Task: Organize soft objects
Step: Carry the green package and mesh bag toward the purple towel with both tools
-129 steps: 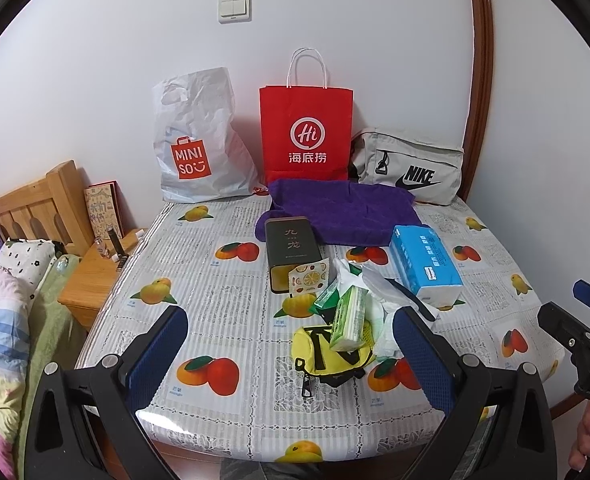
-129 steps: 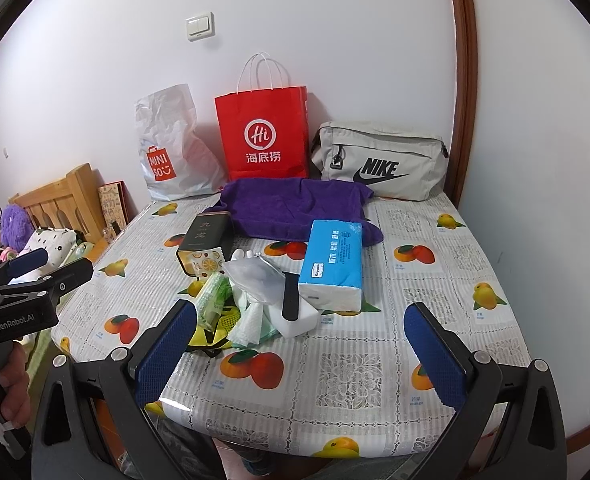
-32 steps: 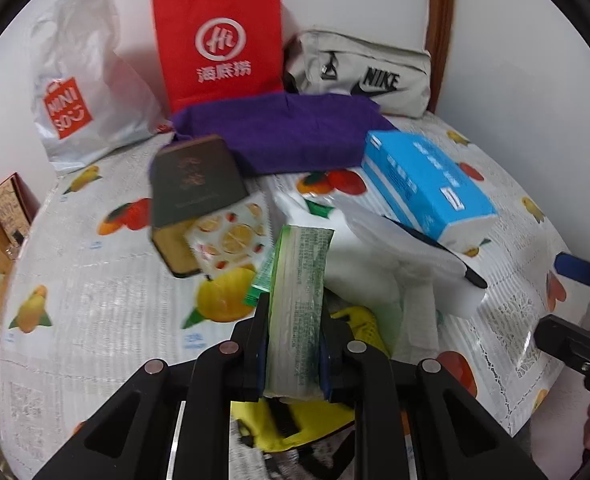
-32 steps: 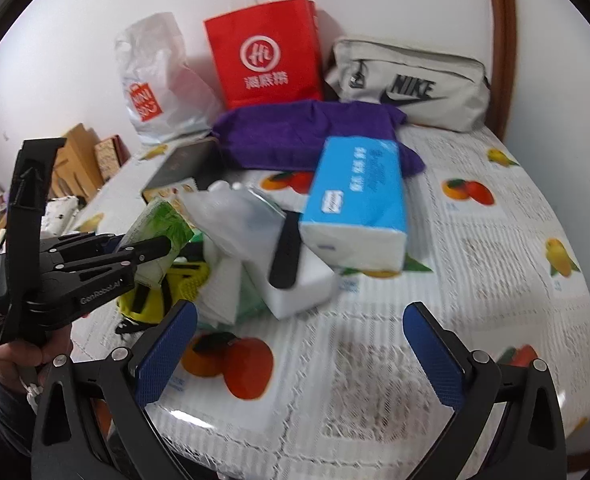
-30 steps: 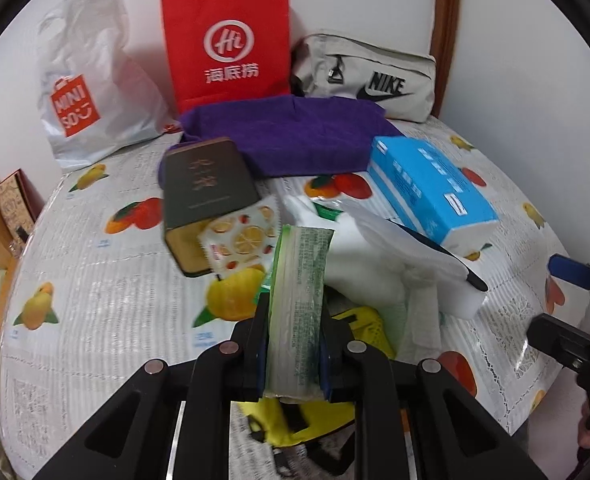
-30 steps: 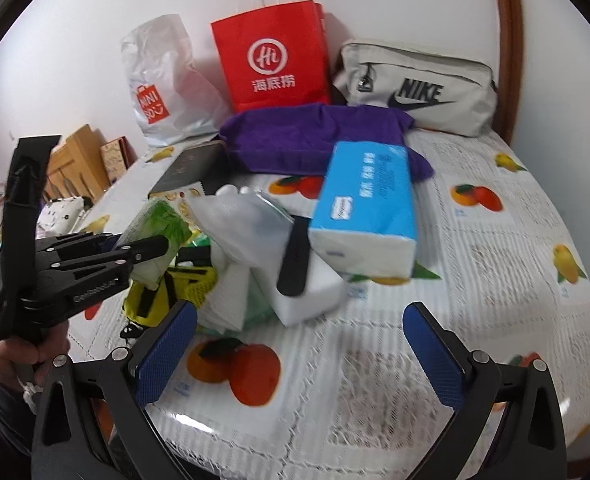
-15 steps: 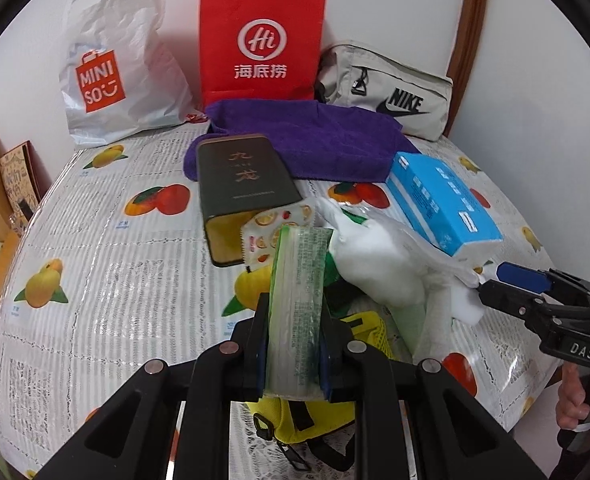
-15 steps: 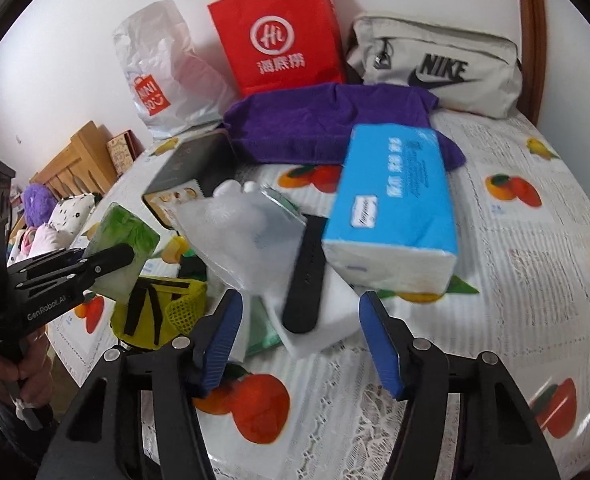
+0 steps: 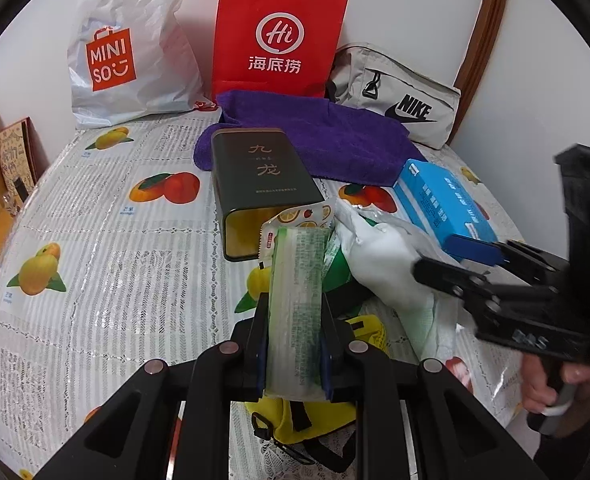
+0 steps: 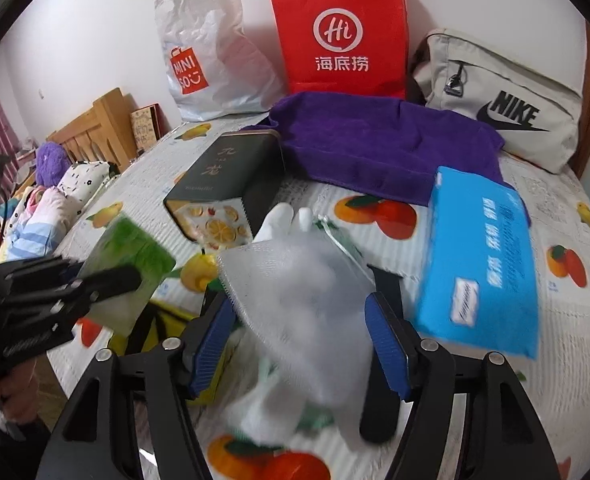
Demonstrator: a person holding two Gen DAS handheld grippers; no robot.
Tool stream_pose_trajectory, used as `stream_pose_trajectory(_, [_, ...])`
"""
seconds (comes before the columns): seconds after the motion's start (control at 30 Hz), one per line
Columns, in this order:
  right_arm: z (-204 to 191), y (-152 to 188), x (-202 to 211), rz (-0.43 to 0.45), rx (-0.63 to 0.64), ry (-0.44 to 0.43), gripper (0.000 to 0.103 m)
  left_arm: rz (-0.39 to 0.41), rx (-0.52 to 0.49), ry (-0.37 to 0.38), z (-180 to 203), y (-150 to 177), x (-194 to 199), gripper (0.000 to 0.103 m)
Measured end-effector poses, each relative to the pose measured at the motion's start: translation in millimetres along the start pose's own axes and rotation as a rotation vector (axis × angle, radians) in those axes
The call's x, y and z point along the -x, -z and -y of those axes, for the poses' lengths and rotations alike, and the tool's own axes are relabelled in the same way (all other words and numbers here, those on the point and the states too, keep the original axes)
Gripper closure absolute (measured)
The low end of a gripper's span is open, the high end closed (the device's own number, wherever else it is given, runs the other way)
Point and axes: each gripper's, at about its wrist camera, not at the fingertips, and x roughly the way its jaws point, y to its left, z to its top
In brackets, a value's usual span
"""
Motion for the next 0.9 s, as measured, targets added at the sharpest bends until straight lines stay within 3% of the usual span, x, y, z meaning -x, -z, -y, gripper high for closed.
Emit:
stream_pose_trajectory(0.03, [0.0, -2.4, -2.1, 0.003, 0.003, -0.005, 0.07, -0.004, 0.006, 0.012, -2.3, -0.3, -0.2, 0.084])
stream_pose_trajectory(0.07, [-0.3, -4.9, -2.4, 0.002, 0.006, -0.011, 0.087, -0.009, 0.015, 0.026, -5.1, -0.7, -0.7, 0.084])
stream_pose_trajectory(0.47, [4.3, -16.7, 59.2, 0.125, -0.017, -0.04, 0.088, -0.068, 0.107, 0.087, -42.0, -5.9, -14.0, 0.079])
stream_pose_trajectory(0.67, [12.7, -2.8, 92.4, 0.164, -0.028, -0.001, 0.088, -0.096, 0.11, 0.068, -46.5, -7.3, -26.8, 0.067])
stream_pose_trajectory(0.8, [24.0, 22.6, 109.9, 0.167, -0.06, 0.024, 0.088, -0.076, 0.109, 0.068, -46.8, -9.8, -29.6, 0.069])
stream_pose_trajectory(0.9, [34.4, 42.4, 118.7, 0.161, -0.084, 0.045, 0.09, -0.049, 0.102, 0.073, -43.8, -12.2, -24.4, 0.08])
